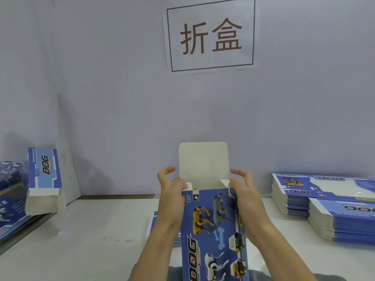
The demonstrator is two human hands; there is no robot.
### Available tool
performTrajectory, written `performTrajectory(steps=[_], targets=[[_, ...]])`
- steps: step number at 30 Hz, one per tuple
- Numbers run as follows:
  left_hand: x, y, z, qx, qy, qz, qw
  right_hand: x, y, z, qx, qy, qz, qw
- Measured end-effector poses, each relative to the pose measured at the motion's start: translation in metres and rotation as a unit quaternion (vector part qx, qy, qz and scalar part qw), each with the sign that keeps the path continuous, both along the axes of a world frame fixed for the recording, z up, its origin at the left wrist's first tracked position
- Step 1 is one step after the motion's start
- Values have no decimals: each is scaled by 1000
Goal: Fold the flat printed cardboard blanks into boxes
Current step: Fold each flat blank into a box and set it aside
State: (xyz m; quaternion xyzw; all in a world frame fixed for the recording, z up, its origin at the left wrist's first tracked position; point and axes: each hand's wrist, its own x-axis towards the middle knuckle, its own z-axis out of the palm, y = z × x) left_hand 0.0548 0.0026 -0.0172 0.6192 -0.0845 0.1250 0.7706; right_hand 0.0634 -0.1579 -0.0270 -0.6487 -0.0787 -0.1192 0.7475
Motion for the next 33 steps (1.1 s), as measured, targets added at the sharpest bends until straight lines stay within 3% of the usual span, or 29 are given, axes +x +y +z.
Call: performTrajectory(steps=[6,10,13,22,25,28,31,33], targets=[[-2,-6,3,-12,-32,7,999,-1,-1,4,26,-25,65,997],[-1,-8,-1,-4,-83,60,995,1,0,-1,7,-46,-10,999],[-1,-10,-6,-44,-73,77,993,2,0,-7,4,-74,-47,996],[5,-10,-9,-28,-79,98,992,-4,-7,-15,96,-56,36,993],[4,-6,-6,-67,-49,74,994,0,-12,-19,39,-61,97,993],[2,-2,0,-82,-12,37,996,-3,-17,-6,-28,-92,45,994],[0,1,7,-79,9,17,997,-5,-25,4,20,-103,7,994],[-3,1,10,-47,27,-6,999,-4,-33,8,36,-62,10,997]])
